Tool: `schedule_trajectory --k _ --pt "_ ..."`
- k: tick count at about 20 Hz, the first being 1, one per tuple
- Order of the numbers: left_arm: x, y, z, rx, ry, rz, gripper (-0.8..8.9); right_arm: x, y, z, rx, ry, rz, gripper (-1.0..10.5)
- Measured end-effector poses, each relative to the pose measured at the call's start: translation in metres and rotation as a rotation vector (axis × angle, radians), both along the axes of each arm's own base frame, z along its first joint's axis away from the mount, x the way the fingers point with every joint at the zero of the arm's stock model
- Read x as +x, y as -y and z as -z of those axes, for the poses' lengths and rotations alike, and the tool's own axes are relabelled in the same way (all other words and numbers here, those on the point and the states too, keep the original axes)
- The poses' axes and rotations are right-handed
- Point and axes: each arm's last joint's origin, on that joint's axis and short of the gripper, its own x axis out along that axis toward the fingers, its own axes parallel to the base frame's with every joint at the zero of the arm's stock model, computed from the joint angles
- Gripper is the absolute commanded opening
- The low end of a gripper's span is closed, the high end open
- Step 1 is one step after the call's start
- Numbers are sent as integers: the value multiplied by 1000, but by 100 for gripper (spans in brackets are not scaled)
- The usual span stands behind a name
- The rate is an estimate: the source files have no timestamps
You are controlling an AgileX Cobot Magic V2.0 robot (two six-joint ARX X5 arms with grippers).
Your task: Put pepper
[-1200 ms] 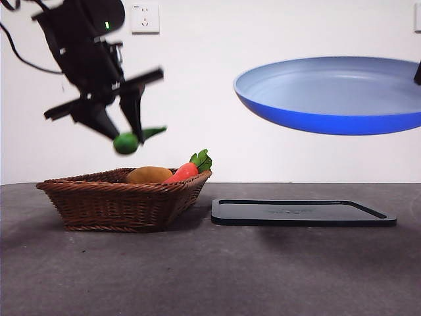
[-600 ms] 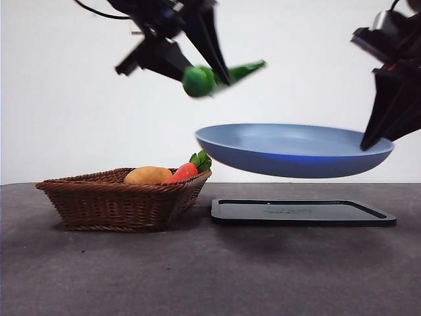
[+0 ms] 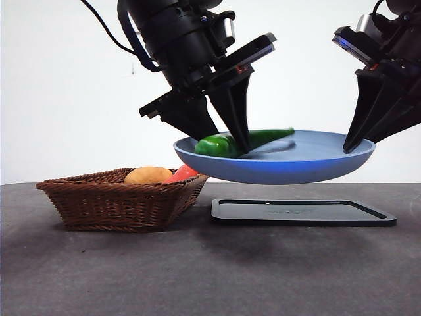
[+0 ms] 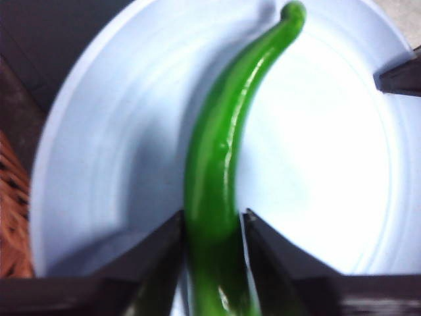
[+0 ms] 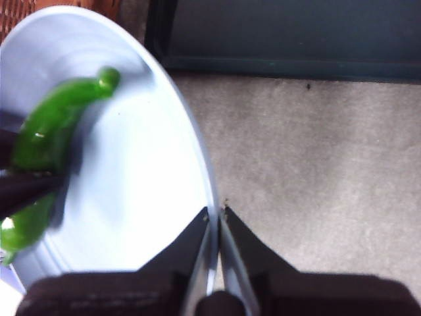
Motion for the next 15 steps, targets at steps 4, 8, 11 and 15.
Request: schedule_trajectory --k 4,8,11,15 --pt "-3 3 0 0 1 13 214 0 0 0 -1 -5 1 3" --pt "-4 3 -1 -1 -2 19 289 -2 0 1 -5 -26 1 3" --pt "-10 -2 -13 -15 0 28 289 -2 0 1 -5 -28 0 3" --pt "-23 -14 -39 -57 38 40 289 -2 0 1 -4 -29 0 3"
